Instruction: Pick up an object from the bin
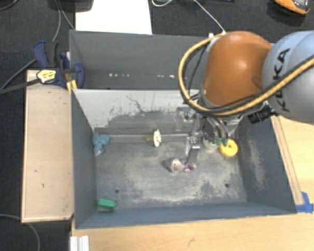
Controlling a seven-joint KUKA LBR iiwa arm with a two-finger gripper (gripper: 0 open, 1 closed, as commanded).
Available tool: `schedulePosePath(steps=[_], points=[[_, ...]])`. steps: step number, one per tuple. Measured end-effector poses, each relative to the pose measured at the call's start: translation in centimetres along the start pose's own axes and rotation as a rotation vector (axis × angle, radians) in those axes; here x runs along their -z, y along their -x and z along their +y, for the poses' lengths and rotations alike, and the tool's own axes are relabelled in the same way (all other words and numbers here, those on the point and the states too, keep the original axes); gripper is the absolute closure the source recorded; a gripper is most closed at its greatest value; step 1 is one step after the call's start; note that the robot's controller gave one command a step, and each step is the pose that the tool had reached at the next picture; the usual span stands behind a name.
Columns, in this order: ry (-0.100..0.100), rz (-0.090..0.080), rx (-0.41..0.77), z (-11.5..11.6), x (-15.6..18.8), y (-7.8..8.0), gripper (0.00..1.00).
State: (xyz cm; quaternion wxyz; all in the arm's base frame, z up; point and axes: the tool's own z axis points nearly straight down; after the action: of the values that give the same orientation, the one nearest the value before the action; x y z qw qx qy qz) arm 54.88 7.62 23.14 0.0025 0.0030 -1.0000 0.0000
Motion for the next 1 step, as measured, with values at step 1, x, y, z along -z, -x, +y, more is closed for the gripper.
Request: schedulePosePath(steps=[1], points=[[0.001,-0.009,-0.003,-0.05,0.47,0.15,0.0]])
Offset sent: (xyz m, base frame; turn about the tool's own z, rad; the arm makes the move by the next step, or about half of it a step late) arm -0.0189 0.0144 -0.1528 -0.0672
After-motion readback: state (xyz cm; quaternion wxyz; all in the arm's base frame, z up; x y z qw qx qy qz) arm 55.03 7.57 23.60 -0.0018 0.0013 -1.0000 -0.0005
